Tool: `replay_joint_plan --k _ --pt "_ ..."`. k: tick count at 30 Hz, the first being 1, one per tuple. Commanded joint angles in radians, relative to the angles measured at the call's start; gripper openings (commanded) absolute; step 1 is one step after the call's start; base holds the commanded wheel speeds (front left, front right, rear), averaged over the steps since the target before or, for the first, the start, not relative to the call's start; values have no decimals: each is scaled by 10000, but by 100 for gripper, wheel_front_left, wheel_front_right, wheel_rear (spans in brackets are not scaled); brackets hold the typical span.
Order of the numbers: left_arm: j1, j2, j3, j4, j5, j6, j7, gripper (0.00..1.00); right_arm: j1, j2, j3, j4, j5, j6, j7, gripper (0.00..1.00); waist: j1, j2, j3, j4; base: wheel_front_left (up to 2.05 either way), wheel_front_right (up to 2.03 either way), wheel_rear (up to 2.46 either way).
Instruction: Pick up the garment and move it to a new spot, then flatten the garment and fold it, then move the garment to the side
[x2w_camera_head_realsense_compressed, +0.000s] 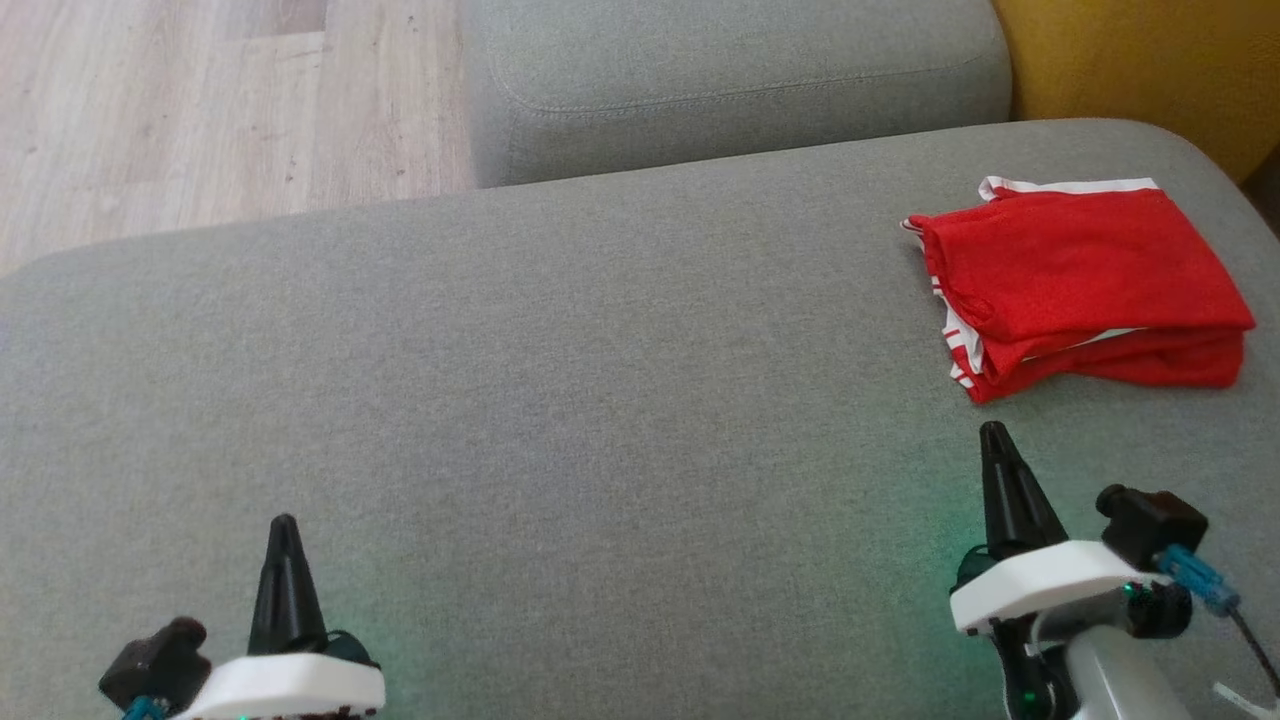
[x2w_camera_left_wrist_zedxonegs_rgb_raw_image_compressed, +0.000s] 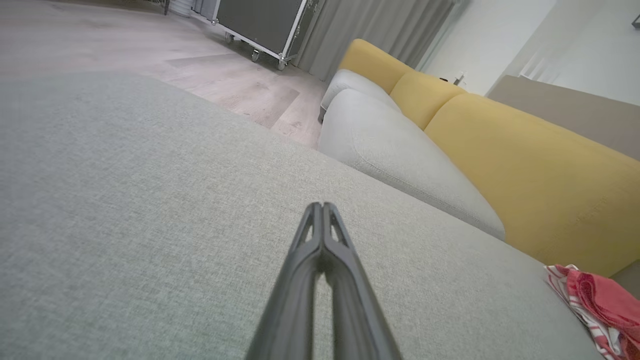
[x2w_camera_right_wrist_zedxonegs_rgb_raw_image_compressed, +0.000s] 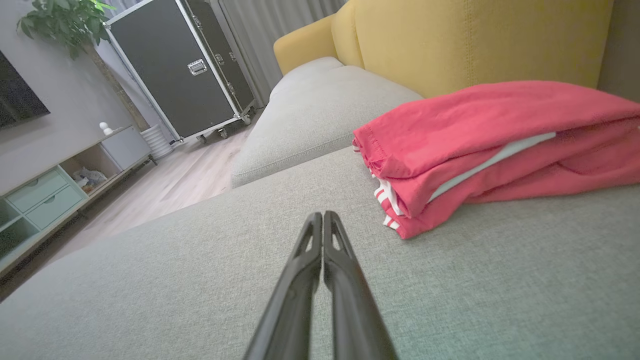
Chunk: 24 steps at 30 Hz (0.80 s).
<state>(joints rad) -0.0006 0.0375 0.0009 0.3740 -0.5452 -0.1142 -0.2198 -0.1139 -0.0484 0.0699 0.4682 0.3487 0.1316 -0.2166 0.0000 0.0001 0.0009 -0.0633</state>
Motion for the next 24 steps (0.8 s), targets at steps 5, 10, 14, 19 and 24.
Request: replay_joint_plan --k 5,10,14,19,24 --pt "-476 41 155 -412 -653 -24 183 0 -457 -26 -144 -482 793 -1 202 0 0 -1 2 33 0 0 0" --pt "-497 45 190 -446 -1027 -29 299 0 -437 -25 -207 -549 1235 -2 317 0 0 -1 2 56 0 0 0" --pt "-518 48 225 -479 -1397 -34 415 0 -417 -25 -269 -615 1673 -2 432 0 0 -1 3 78 0 0 0" --pt "-546 52 271 -521 -1867 -41 563 0 -393 -25 -349 -697 2229 -2 578 0 0 -1 4 106 0 0 0" --pt "-574 56 316 -562 -2334 -47 710 0 -368 -24 -428 -779 2780 -3 723 0 0 -1 5 134 0 0 0"
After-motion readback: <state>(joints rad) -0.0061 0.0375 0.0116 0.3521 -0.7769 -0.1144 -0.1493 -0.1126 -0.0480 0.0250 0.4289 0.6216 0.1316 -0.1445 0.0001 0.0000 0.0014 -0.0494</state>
